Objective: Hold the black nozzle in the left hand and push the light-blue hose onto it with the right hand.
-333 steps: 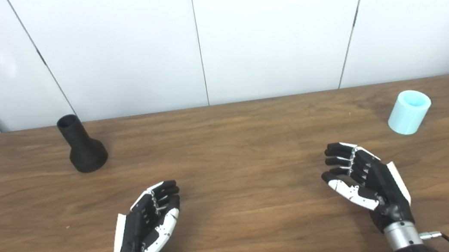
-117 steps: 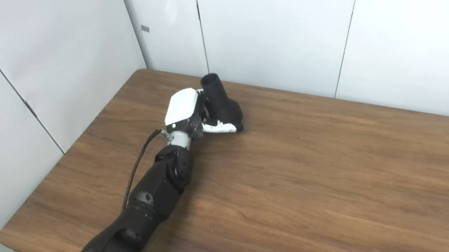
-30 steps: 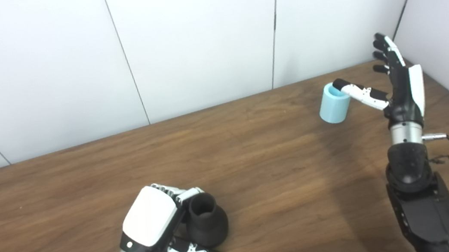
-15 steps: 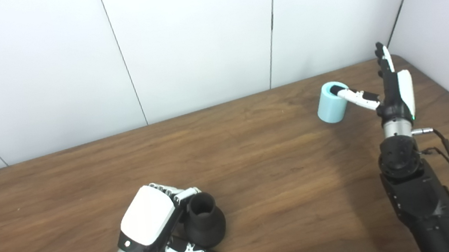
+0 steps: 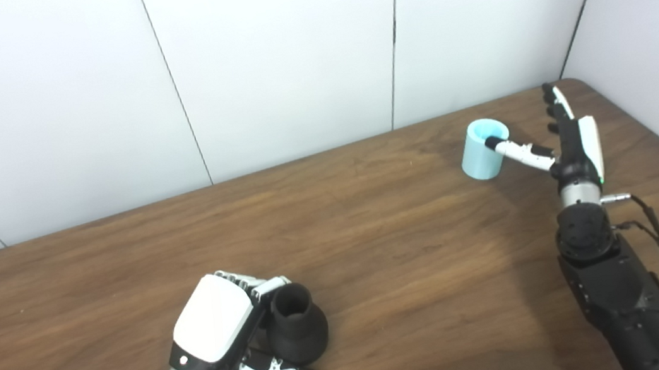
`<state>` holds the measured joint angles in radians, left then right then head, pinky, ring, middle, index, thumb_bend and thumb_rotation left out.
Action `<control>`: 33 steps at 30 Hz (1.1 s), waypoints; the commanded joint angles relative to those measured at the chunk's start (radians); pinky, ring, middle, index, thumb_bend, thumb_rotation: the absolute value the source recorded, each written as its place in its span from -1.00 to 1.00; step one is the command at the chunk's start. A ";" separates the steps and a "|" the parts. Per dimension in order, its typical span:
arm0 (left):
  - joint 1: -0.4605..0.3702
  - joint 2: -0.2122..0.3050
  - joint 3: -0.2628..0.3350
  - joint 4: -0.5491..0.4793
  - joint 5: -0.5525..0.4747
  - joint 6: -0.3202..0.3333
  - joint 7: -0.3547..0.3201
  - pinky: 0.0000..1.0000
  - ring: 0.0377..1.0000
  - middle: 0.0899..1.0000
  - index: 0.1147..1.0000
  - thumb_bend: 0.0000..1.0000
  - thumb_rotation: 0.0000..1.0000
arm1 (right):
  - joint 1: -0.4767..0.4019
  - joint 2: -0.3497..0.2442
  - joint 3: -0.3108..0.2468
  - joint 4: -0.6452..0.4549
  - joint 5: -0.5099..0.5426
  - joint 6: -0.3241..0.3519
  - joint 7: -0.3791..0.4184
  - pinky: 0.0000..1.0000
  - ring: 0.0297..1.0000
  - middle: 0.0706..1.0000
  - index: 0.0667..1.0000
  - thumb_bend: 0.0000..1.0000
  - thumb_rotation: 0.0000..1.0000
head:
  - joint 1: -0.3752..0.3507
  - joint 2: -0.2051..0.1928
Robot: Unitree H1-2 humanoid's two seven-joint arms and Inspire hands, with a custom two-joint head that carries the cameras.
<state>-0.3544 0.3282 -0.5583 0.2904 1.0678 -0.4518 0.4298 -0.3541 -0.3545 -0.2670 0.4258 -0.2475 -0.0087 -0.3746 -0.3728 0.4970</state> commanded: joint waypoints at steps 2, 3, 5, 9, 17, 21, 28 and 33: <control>0.094 0.004 -0.032 0.081 0.000 -0.005 0.022 -0.80 -0.77 -0.71 -0.17 0.04 -0.92 | -0.033 -0.027 0.007 -0.017 0.002 -0.033 -0.004 0.61 0.76 0.80 0.81 0.99 -0.18 | -0.001 0.000; 0.093 0.004 -0.033 0.085 -0.001 -0.007 0.026 -0.79 -0.77 -0.71 -0.17 0.04 -0.92 | -0.031 -0.025 0.008 -0.013 0.011 -0.044 0.001 0.60 0.75 0.80 0.81 1.00 -0.14 | -0.001 0.000; 0.092 0.003 -0.035 0.091 0.003 -0.008 0.034 -0.80 -0.77 -0.72 -0.17 0.04 -0.92 | -0.028 -0.023 0.012 -0.005 0.029 -0.063 0.013 0.64 0.78 0.82 0.83 1.00 -0.11 | -0.001 0.000; 0.092 0.003 -0.033 0.091 -0.003 -0.007 0.025 -0.81 -0.78 -0.73 -0.17 0.04 -0.92 | -0.022 -0.026 0.028 0.004 0.031 -0.070 0.026 0.64 0.77 0.80 0.81 1.00 0.03 | 0.000 0.000; 0.094 0.002 -0.031 0.095 -0.015 -0.010 0.026 -0.81 -0.78 -0.73 -0.17 0.04 -0.92 | -0.020 -0.035 0.064 0.014 0.016 -0.057 0.031 0.59 0.68 0.71 0.76 1.00 0.01 | 0.003 0.001; 0.093 0.002 -0.033 0.103 -0.019 -0.014 0.036 -0.81 -0.79 -0.74 -0.17 0.04 -0.92 | -0.019 -0.034 0.076 0.020 0.010 -0.066 0.032 0.57 0.66 0.69 0.74 1.00 -0.03 | 0.006 0.004; 0.093 0.003 -0.034 0.103 -0.012 -0.011 0.035 -0.82 -0.79 -0.75 -0.17 0.04 -0.92 | -0.023 -0.029 0.085 0.020 0.036 -0.045 0.062 0.61 0.71 0.73 0.76 1.00 -0.16 | 0.004 0.003; 0.094 0.002 -0.031 0.101 -0.019 -0.009 0.021 -0.81 -0.78 -0.73 -0.17 0.04 -0.92 | -0.047 -0.016 0.065 0.071 0.091 -0.063 0.072 0.62 0.69 0.69 0.73 1.00 -0.30 | 0.007 0.002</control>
<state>-0.3588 0.3280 -0.5598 0.3005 1.0605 -0.4542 0.4322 -0.3599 -0.3567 -0.1902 0.4885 -0.1734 -0.0462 -0.3110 -0.3651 0.4985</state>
